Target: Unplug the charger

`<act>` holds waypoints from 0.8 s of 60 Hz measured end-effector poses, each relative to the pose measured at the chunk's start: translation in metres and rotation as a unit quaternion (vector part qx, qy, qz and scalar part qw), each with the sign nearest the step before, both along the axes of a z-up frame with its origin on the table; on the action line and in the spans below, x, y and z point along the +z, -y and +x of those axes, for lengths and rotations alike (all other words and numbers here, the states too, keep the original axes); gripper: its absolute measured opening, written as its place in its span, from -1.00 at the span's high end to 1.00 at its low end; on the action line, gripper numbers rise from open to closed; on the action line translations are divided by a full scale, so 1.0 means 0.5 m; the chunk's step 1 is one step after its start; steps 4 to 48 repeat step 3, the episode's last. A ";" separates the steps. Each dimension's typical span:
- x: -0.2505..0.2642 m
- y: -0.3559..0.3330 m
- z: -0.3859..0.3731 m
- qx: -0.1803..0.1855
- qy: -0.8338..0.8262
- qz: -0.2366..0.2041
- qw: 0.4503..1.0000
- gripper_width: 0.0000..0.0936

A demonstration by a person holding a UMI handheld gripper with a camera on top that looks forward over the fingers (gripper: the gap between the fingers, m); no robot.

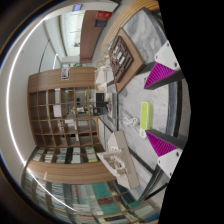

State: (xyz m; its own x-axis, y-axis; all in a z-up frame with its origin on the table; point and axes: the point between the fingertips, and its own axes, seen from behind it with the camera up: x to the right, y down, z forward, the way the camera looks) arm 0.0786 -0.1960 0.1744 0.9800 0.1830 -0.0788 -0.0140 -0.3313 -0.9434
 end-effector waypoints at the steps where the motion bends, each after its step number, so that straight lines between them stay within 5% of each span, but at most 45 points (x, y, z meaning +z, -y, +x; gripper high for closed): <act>1: 0.000 -0.001 -0.007 0.004 -0.012 -0.001 1.000 -0.79; 48: -0.003 0.000 -0.017 0.011 -0.035 -0.004 0.999 -0.80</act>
